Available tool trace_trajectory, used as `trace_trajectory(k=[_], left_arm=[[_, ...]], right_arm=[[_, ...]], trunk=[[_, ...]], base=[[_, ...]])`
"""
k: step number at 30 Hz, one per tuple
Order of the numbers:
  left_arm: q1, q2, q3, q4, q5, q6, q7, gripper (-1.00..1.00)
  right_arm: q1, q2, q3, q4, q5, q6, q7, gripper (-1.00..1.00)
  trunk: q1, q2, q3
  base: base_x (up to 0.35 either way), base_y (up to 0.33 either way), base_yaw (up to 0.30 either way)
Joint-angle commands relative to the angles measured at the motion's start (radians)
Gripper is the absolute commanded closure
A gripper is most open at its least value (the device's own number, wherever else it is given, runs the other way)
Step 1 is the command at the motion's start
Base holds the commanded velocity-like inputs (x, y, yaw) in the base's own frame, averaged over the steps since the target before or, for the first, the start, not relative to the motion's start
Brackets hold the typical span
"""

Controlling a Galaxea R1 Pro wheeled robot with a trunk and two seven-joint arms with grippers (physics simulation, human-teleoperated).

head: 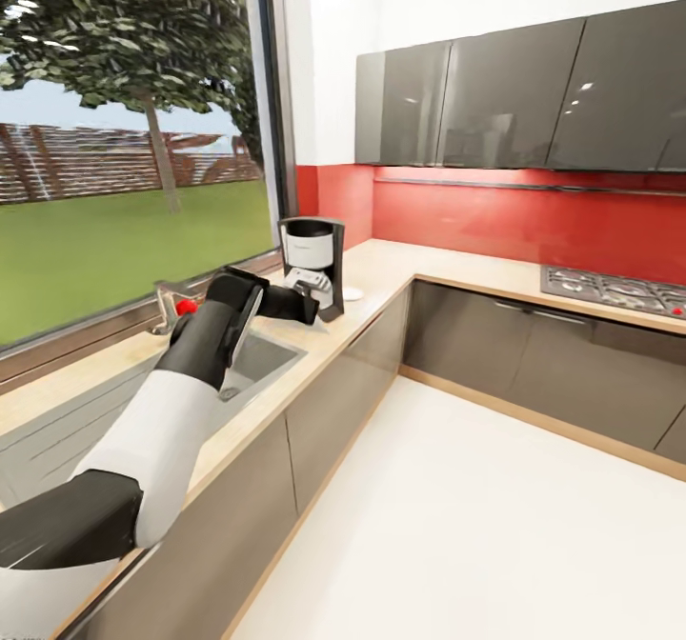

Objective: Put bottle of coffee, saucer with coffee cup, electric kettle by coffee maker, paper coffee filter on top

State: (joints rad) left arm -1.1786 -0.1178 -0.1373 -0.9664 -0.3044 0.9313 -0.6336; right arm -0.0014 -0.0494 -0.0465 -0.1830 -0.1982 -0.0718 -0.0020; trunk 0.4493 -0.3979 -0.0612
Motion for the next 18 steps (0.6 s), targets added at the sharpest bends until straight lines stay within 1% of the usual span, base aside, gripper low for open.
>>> trace_trajectory(k=[1, 4, 5, 8, 10, 11, 13, 15, 16, 18], left_arm=[[-0.002, 0.000, 0.000, -0.003, -0.011, 0.002, -0.009, 1.00], [-0.031, -0.001, -0.001, -0.009, -0.013, 0.005, -0.008, 1.00], [-0.055, -0.001, -0.002, -0.005, -0.015, 0.015, -0.008, 1.00], [-0.151, -0.002, -0.005, 0.028, -0.019, 0.062, -0.009, 1.00], [-0.228, -0.002, -0.007, 0.086, -0.021, 0.075, -0.009, 1.00], [-0.250, -0.002, -0.007, 0.105, -0.022, 0.077, -0.009, 1.00], [-0.341, -0.001, -0.008, 0.200, -0.023, 0.081, -0.009, 1.00], [-0.430, -0.001, -0.008, 0.312, -0.028, 0.083, -0.009, 1.00], [-0.452, -0.001, -0.008, 0.340, -0.030, 0.083, -0.009, 1.00], [-0.537, -0.002, -0.009, 0.456, -0.043, 0.084, -0.009, 1.00]], right_arm=[[0.000, 0.000, -0.004, -0.001, -0.004, -0.002, 0.000, -1.00], [0.000, 0.001, -0.003, -0.001, -0.004, -0.003, -0.001, -1.00], [0.000, 0.001, -0.003, -0.001, -0.004, -0.003, -0.001, -1.00], [0.000, 0.002, -0.002, -0.003, -0.003, -0.003, -0.001, -1.00], [-0.001, 0.003, 0.000, -0.005, -0.002, -0.003, -0.001, -1.00], [0.000, 0.003, 0.000, -0.005, -0.002, -0.003, -0.001, -1.00], [0.000, 0.003, 0.000, -0.005, -0.001, -0.003, -0.001, -1.00], [0.000, 0.003, 0.000, -0.006, -0.001, -0.003, -0.001, -1.00], [0.000, 0.003, 0.000, -0.006, -0.001, -0.004, -0.001, -1.00], [0.000, 0.003, 0.000, -0.006, -0.001, -0.004, -0.001, -1.00]], trunk=[[0.001, -0.002, -0.002], [0.001, -0.002, -0.002], [0.001, -0.002, -0.002], [0.001, -0.002, -0.002], [0.001, -0.002, -0.002], [0.001, -0.002, -0.002], [0.001, -0.002, -0.002], [0.001, -0.002, -0.002], [0.001, -0.002, -0.002], [0.001, -0.002, -0.002]], base=[[0.056, -0.029, 0.000], [0.022, -0.012, 0.000], [0.009, -0.005, 0.000], [0.004, -0.002, 0.000], [0.001, -0.001, 0.000], [0.000, 0.000, 0.000], [0.000, 0.000, 0.000], [0.000, 0.000, 0.000], [0.000, 0.000, 0.000], [0.000, 0.000, 0.000]])
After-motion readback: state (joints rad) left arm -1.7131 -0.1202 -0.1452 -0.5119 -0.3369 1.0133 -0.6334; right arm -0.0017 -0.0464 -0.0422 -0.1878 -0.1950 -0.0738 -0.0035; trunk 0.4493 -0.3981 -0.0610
